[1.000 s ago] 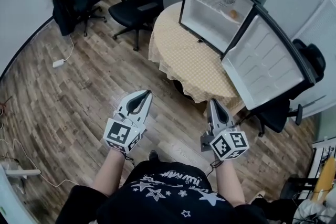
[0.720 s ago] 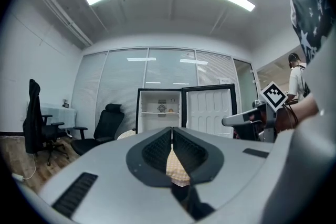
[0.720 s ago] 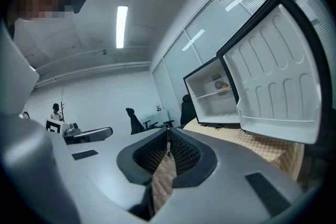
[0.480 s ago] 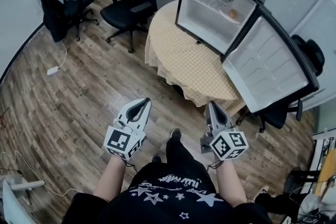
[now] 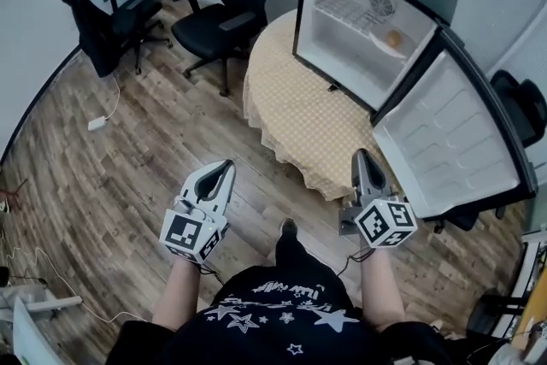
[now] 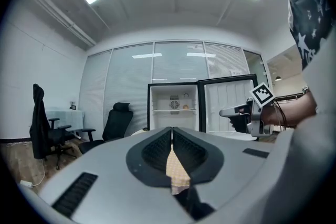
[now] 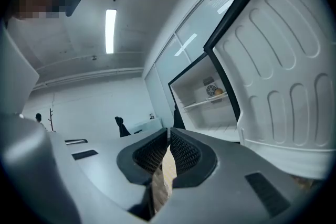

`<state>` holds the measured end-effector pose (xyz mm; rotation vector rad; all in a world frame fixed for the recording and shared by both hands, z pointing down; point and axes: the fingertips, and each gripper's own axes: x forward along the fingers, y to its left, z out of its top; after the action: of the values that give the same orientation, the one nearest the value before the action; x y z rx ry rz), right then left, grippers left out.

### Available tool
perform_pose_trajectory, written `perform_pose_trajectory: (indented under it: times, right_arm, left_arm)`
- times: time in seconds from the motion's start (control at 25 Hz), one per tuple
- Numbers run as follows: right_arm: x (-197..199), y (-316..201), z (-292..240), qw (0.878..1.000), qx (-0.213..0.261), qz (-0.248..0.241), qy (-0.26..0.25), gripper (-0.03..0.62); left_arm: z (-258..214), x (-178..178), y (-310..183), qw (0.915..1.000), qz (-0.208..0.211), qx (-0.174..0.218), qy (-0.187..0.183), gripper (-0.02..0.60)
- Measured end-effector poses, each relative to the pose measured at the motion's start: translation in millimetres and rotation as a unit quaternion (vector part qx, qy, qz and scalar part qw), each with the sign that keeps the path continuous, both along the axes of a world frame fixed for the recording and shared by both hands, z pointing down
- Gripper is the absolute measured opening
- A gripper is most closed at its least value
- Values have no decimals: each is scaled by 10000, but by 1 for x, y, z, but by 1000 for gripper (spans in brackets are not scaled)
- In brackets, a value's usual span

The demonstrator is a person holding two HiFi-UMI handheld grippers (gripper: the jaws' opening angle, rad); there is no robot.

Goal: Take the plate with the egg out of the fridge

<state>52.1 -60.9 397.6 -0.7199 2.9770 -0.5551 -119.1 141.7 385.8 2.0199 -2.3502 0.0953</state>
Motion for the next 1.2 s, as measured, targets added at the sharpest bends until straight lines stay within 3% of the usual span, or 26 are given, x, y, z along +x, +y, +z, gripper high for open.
perform_pose_trajectory:
  times: [0.4,0.6,1.2]
  right_arm:
    - [-26,-78,8,9997,-227,-53,3,34]
    - [-29,-108,6,9997,-232,-48,-80,34]
    - [-66,-130,8,9991,-132,-303,-269,34]
  left_arm:
    - [1,2,-97,9991,408,-110,80,15]
    - [-7,-1,-132,9991,402,-96,79,15]
    - [-23,-15,-192,9994,285,94,-159,15]
